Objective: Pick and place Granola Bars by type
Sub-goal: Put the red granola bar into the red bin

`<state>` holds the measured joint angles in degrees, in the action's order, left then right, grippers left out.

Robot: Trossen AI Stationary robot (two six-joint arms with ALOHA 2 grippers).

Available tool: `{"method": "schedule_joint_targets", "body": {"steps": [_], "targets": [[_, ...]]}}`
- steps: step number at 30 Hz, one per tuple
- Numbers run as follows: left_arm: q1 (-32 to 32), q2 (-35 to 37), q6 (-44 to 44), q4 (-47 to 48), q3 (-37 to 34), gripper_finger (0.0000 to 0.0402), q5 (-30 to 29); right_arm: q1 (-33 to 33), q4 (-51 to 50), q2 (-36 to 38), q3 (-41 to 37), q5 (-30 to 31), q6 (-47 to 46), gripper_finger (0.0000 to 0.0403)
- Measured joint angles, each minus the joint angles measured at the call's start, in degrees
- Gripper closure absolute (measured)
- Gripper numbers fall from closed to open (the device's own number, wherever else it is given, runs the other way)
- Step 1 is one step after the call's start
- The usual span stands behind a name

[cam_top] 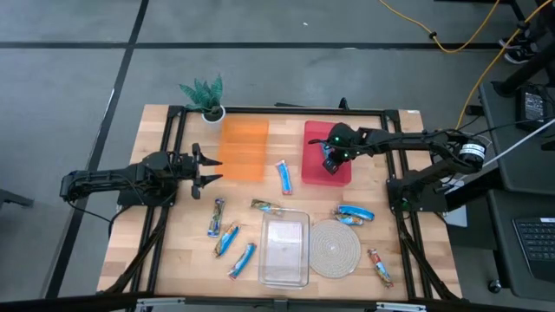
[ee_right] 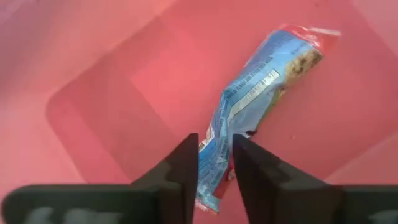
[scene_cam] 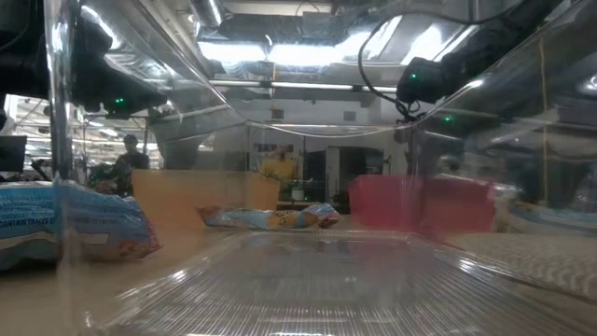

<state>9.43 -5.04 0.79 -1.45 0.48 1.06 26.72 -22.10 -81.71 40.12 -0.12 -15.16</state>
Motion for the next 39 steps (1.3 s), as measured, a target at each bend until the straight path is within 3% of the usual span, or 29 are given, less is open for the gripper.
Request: {"method": "schedule_joint_targets", "body": {"steps": [5,10,19,25,39], "targets": [[0.0,0.0,0.0,0.0,0.0,0.0208,0.0,0.0,0.0,0.0,0.0,0.0,-1.2,0.024],[0.0,0.0,0.0,0.0,0.0,0.0208,0.0,-1.2,-0.3,0.7,0.0,0.0,-1.3,0.0215],[0.0,0.0,0.0,0.0,0.0,0.0208,0.0,-3.6,-1.1,9.2,0.0,0.0,-4.3,0.0212],[0.0,0.0,0.0,0.0,0.0,0.0208,0.0,-6.7,-7.2,17.2,0.1,0.4,-8.7,0.0212],[0.0,0.0,0.0,0.0,0.0,0.0207,0.0,-20.3,-21.4,31.0,0.1,0.5,-22.7,0.0212]]}}
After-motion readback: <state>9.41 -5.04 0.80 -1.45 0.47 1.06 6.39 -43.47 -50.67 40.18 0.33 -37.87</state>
